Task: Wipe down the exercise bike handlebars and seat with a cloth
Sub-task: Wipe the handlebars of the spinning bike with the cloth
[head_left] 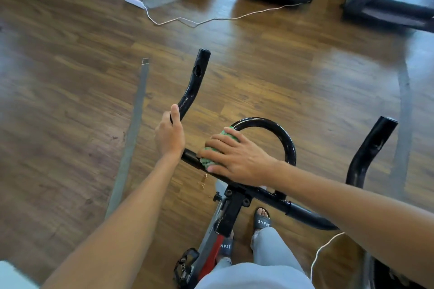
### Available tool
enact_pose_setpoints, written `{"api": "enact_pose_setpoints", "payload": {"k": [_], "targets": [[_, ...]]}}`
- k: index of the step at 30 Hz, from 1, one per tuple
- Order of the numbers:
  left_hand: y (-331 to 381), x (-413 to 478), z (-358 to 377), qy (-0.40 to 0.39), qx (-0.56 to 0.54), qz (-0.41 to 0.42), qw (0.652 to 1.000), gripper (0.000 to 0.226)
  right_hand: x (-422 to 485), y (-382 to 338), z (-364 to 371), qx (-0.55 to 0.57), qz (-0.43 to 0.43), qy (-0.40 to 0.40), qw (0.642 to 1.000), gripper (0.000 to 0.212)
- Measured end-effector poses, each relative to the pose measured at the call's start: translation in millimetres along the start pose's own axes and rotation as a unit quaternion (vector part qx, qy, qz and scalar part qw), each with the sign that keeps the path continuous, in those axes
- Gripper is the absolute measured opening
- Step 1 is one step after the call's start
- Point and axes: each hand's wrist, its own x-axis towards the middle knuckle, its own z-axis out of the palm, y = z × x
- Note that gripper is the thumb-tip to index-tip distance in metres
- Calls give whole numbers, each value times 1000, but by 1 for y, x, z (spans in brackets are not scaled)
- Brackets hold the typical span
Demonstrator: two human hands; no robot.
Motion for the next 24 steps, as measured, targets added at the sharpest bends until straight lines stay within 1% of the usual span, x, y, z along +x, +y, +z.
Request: {"api": "enact_pose_setpoints", "payload": {"k": [1, 2, 4, 5, 6, 8, 9, 10, 11, 13, 16, 18, 20, 22, 23, 24], "targets": [[0, 0, 0, -1, 1, 2, 1000, 75, -1, 13, -2, 1, 12, -5, 1000, 51], [0, 0, -1, -4, 4, 2, 1000, 72, -1, 25, -6, 6, 44, -4, 999, 50], [3, -1, -2, -6, 13, 5, 1000, 64, -1, 34, -7, 11, 118, 28, 993, 50], [3, -1, -1, -8, 17, 6, 1000, 58, -2, 28, -3, 15, 125, 38, 991, 49], [3, -2, -1, -7, 20, 6, 1000, 56, -4, 17, 2, 18, 107, 40, 993, 49], [2, -2, 0, -1, 20, 6, 1000, 57, -6, -1, 10, 8, 47, 45, 998, 48], [0, -1, 0, 0, 20, 6, 1000, 58, -6, 1, 8, 2, 36, 41, 999, 49], [-1, 0, 0, -1, 21, 5, 1000, 58, -4, 9, 4, -5, 46, 45, 998, 49], [-1, 1, -1, -5, 24, 5, 1000, 57, -3, 19, -1, -7, 78, 56, 995, 49], [-2, 1, -1, -12, 24, 8, 1000, 55, -9, 38, -9, 6, 190, 77, 979, 47], [-4, -1, -2, -10, 13, 6, 1000, 64, -37, 46, -9, 54, 348, 101, 930, 41], [-4, -1, -2, -9, 7, 0, 1000, 63, -55, 33, -10, 102, 438, 116, 886, 40], [-1, 0, -3, -5, 12, -6, 1000, 60, -68, 16, -8, 156, 511, 131, 835, 39], [0, 1, -2, -5, 23, -5, 1000, 58, -79, -12, -7, 234, 575, 150, 770, 41], [-1, 2, -2, -2, 28, -5, 1000, 58, -84, -29, -7, 269, 601, 158, 735, 43], [-1, 3, -2, 3, 31, -4, 999, 60, -87, -46, -6, 288, 619, 158, 714, 45]]}}
